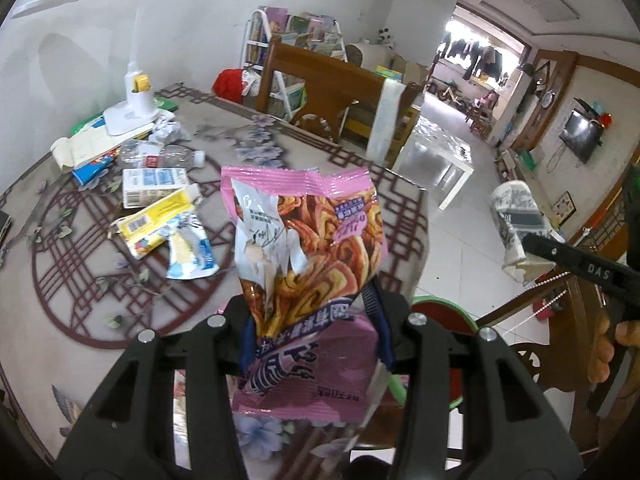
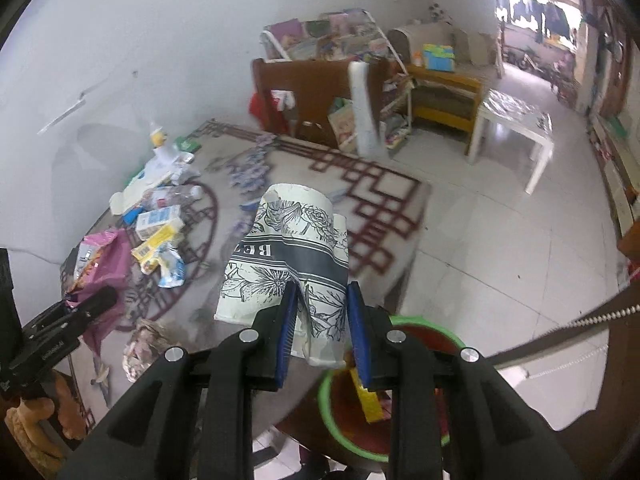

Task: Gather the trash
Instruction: 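Carry the pink snack bag and patterned cup toward the bin, then open both tools over the green-rimmed bin to drop bag and cup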

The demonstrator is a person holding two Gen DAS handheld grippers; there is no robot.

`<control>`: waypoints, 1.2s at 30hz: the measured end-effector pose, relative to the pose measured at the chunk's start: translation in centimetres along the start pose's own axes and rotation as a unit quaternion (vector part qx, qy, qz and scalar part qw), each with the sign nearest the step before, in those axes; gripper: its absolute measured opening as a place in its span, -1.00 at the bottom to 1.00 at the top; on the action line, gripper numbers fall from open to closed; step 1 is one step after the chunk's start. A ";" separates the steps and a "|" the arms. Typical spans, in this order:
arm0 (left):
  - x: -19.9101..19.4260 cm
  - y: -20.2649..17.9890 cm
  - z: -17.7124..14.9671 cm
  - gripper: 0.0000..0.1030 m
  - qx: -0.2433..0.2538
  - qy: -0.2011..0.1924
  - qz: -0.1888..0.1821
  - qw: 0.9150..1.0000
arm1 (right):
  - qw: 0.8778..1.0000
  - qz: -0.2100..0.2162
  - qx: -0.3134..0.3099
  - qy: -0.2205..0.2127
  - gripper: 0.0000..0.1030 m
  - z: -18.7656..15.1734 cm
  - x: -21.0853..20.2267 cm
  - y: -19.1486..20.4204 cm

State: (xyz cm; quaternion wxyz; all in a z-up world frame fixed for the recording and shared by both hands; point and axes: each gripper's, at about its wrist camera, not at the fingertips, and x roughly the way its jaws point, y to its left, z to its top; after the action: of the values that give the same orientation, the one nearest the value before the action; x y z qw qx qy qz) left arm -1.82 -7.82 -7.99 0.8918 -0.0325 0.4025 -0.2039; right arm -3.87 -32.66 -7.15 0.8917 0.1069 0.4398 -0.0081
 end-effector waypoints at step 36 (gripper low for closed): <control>6.2 -19.5 -5.0 0.68 0.040 0.089 -0.050 0.994 | 0.991 0.047 0.110 0.065 -0.18 -6.8 -2.1 -15.5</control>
State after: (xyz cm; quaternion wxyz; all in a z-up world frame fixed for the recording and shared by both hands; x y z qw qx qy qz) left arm -8.37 -27.60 -11.39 0.8418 0.0017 0.4696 -0.2661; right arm -12.17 -46.62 -12.38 0.8436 0.2254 0.4873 -0.0075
